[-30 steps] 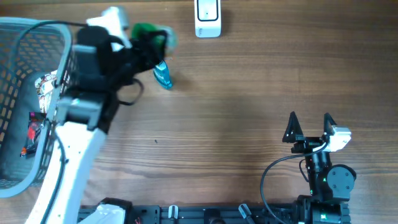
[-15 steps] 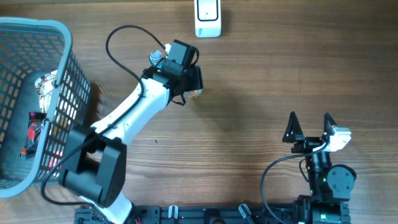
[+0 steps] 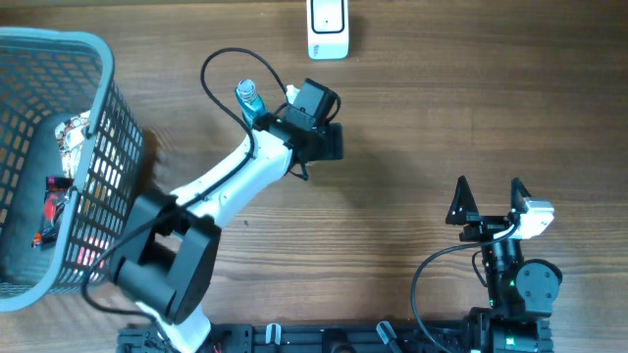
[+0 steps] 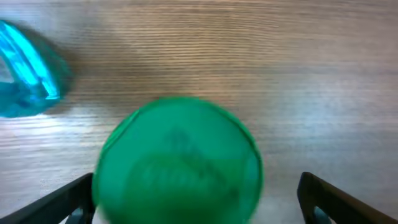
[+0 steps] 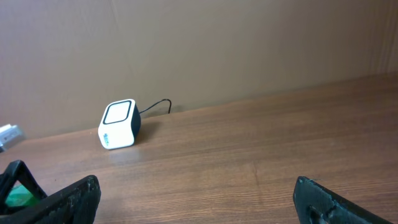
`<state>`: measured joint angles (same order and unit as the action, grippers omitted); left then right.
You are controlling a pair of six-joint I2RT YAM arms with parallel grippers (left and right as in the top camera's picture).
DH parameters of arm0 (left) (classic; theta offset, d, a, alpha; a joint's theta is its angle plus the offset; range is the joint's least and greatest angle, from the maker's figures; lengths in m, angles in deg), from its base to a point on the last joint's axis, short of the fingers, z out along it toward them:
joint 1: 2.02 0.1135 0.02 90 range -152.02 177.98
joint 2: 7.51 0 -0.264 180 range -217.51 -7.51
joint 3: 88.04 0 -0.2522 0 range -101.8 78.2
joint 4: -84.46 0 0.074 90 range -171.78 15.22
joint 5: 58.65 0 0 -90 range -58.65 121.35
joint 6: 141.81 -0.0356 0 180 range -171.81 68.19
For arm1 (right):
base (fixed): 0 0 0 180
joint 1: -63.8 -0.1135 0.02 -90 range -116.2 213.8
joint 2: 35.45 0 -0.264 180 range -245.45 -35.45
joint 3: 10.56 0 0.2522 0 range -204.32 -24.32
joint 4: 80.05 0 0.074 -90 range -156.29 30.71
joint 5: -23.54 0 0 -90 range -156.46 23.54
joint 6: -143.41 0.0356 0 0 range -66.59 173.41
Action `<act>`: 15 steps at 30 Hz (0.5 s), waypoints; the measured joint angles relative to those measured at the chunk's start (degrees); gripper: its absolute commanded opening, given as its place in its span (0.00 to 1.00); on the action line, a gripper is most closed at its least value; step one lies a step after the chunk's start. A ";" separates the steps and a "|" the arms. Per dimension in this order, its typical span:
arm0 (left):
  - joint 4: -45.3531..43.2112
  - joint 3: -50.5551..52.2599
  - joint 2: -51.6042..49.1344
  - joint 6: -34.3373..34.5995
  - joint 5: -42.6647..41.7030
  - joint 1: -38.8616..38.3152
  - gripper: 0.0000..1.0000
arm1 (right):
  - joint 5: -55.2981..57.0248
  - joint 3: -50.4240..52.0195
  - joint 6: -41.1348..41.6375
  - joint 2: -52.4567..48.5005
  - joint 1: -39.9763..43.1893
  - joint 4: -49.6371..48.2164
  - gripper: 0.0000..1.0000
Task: Scan the item barcode
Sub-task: 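Carry the green jar out and place it beside the bottle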
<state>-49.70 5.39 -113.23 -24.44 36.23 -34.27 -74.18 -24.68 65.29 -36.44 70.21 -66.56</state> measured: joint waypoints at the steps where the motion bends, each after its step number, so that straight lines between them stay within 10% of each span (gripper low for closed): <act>1: 3.15 -0.44 1.66 -0.09 1.57 -0.37 1.00 | 0.00 0.00 0.00 0.00 0.00 -0.02 1.00; 9: 17.64 -21.07 28.52 -2.97 10.82 2.73 1.00 | 0.00 0.00 0.00 0.00 0.00 -0.09 1.00; 15: 29.09 -32.65 34.40 -1.97 12.61 43.63 1.00 | 0.00 0.00 -0.02 0.00 -0.09 -0.09 1.00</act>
<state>-20.61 -27.27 -78.82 -26.41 48.84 9.36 -74.18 -24.68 65.26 -36.44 70.12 -66.65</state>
